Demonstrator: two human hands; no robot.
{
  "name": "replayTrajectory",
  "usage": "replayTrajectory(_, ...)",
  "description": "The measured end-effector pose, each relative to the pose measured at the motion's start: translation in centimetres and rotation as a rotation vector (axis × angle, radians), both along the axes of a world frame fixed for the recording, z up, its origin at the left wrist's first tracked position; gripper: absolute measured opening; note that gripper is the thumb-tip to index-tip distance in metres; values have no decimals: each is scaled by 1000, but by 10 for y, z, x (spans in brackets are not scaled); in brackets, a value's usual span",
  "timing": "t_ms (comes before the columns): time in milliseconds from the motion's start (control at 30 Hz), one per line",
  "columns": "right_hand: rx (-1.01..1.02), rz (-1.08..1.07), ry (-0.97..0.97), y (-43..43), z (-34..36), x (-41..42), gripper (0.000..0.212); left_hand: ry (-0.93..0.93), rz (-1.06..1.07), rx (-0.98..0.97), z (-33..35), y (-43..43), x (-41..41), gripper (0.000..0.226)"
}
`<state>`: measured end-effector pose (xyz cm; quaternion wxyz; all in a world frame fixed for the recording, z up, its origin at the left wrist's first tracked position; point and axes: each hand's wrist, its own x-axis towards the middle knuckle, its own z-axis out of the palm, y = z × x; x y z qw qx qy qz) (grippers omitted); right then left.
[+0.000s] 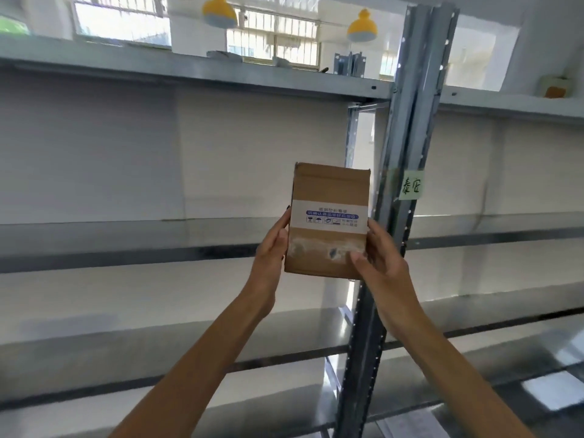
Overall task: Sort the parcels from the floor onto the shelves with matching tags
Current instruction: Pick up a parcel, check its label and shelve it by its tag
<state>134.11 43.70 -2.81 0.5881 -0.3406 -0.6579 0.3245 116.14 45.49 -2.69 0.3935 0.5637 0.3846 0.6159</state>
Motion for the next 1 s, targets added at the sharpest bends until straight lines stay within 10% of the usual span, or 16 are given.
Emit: replayTrajectory(1000,71,324,-21,-18,3,-218,69,56,472,144,7,-105,-187,37)
